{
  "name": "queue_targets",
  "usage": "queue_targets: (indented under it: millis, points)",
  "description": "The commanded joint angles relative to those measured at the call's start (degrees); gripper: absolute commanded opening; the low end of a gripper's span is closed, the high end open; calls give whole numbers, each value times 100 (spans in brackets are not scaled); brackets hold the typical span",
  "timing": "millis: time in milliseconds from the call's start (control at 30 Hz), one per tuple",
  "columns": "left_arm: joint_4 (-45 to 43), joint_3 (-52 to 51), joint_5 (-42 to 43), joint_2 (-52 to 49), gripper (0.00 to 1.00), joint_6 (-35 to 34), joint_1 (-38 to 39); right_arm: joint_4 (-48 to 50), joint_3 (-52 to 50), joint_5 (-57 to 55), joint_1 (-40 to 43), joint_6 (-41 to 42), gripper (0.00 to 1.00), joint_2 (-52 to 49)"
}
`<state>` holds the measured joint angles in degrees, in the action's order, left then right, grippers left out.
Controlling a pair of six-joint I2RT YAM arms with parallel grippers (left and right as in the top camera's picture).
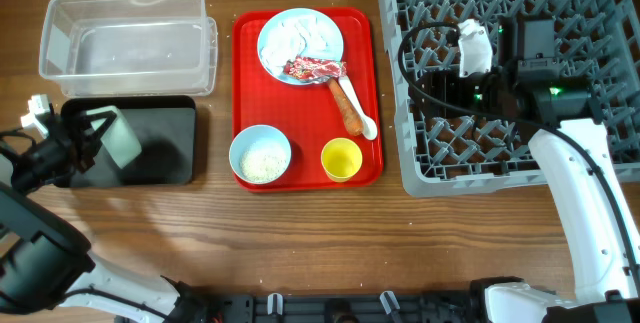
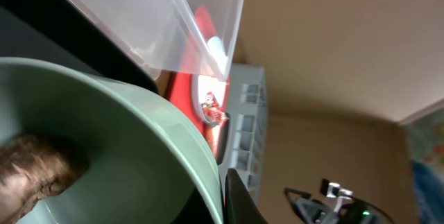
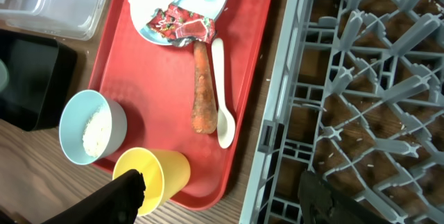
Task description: Sort waste into correct bins and load items into the dishwasher rack
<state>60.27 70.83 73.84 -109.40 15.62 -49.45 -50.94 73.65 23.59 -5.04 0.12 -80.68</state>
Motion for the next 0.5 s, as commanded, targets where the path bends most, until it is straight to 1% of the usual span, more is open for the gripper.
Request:
queue_targets:
  millis: [0,33,67,167,333,400,433,467]
  points:
    - [-33,-24,1283,-151,4,238,-22,-87,96,90,7,2,74,-11]
    - [-33,-24,1580,-151,4,234,-22,-118,96,90,7,4,74,-11]
    - [-35,-24,1650,-151,4,153,-22,-129,96,90,7,4,74,-11]
    - [-170,-24,1650,-151,4,155,-22,-177,96,90,9,4,74,-11]
    - [-857,-24,1532,-219,4,66,-33,-188,96,90,9,2,74,-11]
    - [-1270,-24,1058,-348,4,-791,-87,-188,96,85,9,-4,74,-11]
    - [-1320,-24,1067,-387,4,-1252,-122,-186,96,26,9,-9,74,-11]
    - [-1318,-22,1073,-385,4,-1449,-125,-184,96,24,9,-11,74,-11]
